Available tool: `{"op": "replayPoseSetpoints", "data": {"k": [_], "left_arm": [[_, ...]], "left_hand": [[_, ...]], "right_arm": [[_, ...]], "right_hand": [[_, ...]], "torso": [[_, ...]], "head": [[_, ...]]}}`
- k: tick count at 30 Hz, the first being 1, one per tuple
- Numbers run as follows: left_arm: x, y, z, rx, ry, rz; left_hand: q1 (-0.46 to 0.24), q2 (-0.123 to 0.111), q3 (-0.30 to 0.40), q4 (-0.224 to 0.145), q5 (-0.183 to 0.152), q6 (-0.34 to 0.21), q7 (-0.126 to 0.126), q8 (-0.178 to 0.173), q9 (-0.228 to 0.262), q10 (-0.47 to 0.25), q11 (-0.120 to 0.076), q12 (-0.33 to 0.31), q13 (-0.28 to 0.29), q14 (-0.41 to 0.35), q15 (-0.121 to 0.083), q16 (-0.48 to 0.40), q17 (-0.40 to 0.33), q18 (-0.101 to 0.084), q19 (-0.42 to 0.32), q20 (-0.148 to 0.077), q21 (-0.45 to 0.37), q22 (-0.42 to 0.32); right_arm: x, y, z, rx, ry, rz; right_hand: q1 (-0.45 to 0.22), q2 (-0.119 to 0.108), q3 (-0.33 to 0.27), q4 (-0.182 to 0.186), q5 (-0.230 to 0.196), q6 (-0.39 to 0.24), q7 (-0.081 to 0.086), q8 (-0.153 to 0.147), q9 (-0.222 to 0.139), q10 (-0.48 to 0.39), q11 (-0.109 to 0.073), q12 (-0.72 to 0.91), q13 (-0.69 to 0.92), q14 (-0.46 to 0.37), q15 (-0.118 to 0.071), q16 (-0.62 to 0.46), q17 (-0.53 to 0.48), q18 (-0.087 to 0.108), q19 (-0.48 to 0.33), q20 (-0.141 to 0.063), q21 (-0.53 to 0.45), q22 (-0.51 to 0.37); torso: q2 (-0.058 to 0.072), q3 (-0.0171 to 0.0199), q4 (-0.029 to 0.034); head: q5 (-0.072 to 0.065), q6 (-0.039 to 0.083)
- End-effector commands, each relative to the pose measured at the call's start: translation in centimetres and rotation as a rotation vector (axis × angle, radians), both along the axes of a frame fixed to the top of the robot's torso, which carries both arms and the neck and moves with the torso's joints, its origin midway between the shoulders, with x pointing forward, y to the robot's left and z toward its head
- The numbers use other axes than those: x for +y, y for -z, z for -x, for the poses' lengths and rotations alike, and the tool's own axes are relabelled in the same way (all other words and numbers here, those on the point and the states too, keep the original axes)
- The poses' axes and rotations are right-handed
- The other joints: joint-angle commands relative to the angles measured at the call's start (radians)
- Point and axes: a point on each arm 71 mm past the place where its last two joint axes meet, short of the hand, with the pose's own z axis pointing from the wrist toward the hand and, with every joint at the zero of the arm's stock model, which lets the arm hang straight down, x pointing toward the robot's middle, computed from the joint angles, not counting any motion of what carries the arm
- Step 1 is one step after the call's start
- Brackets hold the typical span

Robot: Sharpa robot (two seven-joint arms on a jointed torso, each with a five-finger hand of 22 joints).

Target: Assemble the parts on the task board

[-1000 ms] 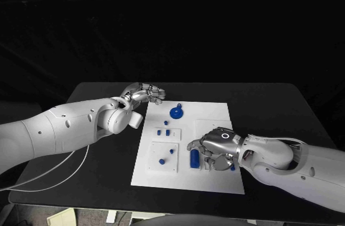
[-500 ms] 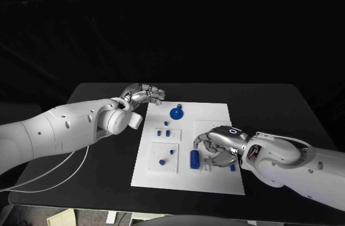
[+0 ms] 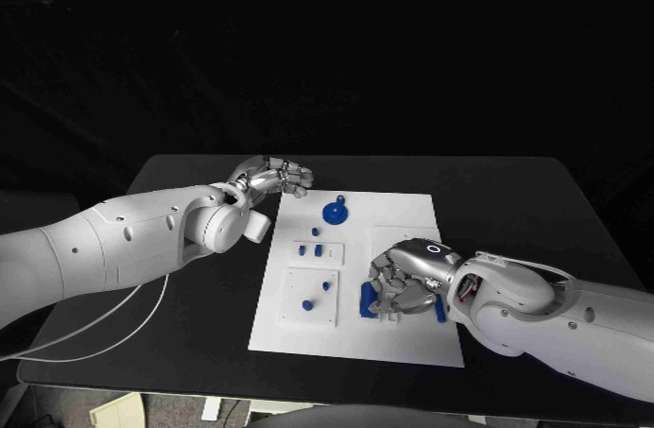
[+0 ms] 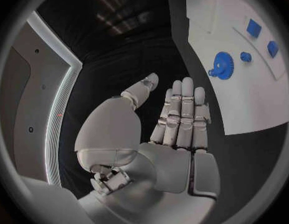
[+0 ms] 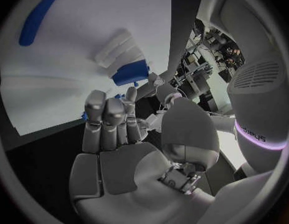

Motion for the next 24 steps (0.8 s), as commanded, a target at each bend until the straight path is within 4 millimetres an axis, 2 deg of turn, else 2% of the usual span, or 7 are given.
{"op": "replayPoseSetpoints", "data": {"k": [1, 3, 10, 15, 24], "left_arm": [[-0.29, -0.12, 0.02, -0.007, 0.017, 0.006], [-0.28, -0.11, 0.01, -0.007, 0.017, 0.006], [-0.25, -0.11, 0.0, -0.007, 0.017, 0.005], [-0.2, -0.11, 0.0, -0.007, 0.016, 0.005], [-0.25, -0.08, 0.0, -0.004, 0.018, 0.005]], "left_hand": [[-0.006, -0.003, 0.002, 0.004, -0.006, -0.009, 0.002, 0.0, -0.002, -0.005, 0.001, -0.004, -0.001, 0.006, -0.001, -0.003, 0.001, 0.008, 0.006, 0.003, -0.004, 0.002], [-0.006, -0.003, 0.002, 0.005, -0.006, -0.009, 0.002, 0.0, -0.002, -0.004, 0.001, -0.004, -0.001, 0.006, -0.001, -0.003, 0.001, 0.008, 0.006, 0.003, -0.004, 0.002], [-0.007, -0.002, 0.002, 0.005, -0.006, -0.009, 0.002, 0.0, -0.002, -0.004, 0.001, -0.004, -0.001, 0.006, -0.001, -0.004, 0.002, 0.007, 0.006, 0.004, -0.004, 0.002], [-0.007, -0.002, 0.002, 0.005, -0.006, -0.009, 0.002, 0.0, -0.002, -0.005, 0.001, -0.004, -0.001, 0.006, -0.001, -0.004, 0.003, 0.007, 0.006, 0.004, -0.004, 0.003], [-0.007, -0.002, 0.002, 0.006, -0.006, -0.009, 0.002, 0.0, -0.002, -0.005, 0.001, -0.004, -0.001, 0.006, -0.001, -0.005, 0.004, 0.007, 0.006, 0.004, -0.005, 0.003]], "right_arm": [[0.11, 0.17, 0.04, -0.037, 0.012, 0.032], [0.19, 0.35, 0.14, -0.041, 0.007, 0.041], [0.33, 0.59, 0.36, -0.056, 0.004, 0.048], [0.27, 0.66, 0.29, -0.054, 0.006, 0.056], [0.53, 0.95, 0.37, -0.048, 0.004, 0.068]], "right_hand": [[-0.005, 0.002, 0.002, 0.004, -0.005, 0.02, 0.001, 0.004, 0.024, 0.005, -0.007, 0.0, -0.001, 0.006, -0.007, -0.004, -0.002, 0.044, 0.009, 0.0, -0.001, -0.002], [0.001, 0.002, 0.008, 0.002, -0.009, 0.035, -0.004, -0.003, 0.048, 0.015, -0.011, -0.001, -0.001, 0.014, -0.009, -0.006, -0.004, 0.044, 0.014, 0.0, 0.001, -0.002], [0.008, 0.004, 0.017, -0.004, -0.011, 0.066, -0.011, -0.02, 0.08, 0.038, -0.016, 0.0, 0.0, 0.023, -0.012, -0.006, -0.003, 0.044, 0.023, 0.001, 0.005, -0.002], [0.032, 0.006, 0.056, -0.001, -0.038, 0.091, -0.015, -0.05, 0.112, 0.054, -0.019, -0.005, 0.003, 0.027, -0.012, -0.006, 0.0, 0.044, 0.03, 0.003, 0.007, -0.003], [0.037, 0.001, 0.071, -0.001, -0.042, 0.1, -0.015, -0.066, 0.128, 0.058, -0.019, -0.007, 0.006, 0.028, -0.011, -0.007, 0.001, 0.044, 0.031, 0.005, 0.008, -0.002]], "torso": [[0.0, 0.0, 0.0001], [0.0, -0.0005, -0.0001], [0.0, -0.0005, 0.0004], [0.0, -0.0002, 0.0001], [-0.001, 0.0, -0.0004]], "head": [[0.0, -0.002], [0.0, -0.004], [0.001, -0.007], [0.001, -0.009], [0.0, -0.01]]}}
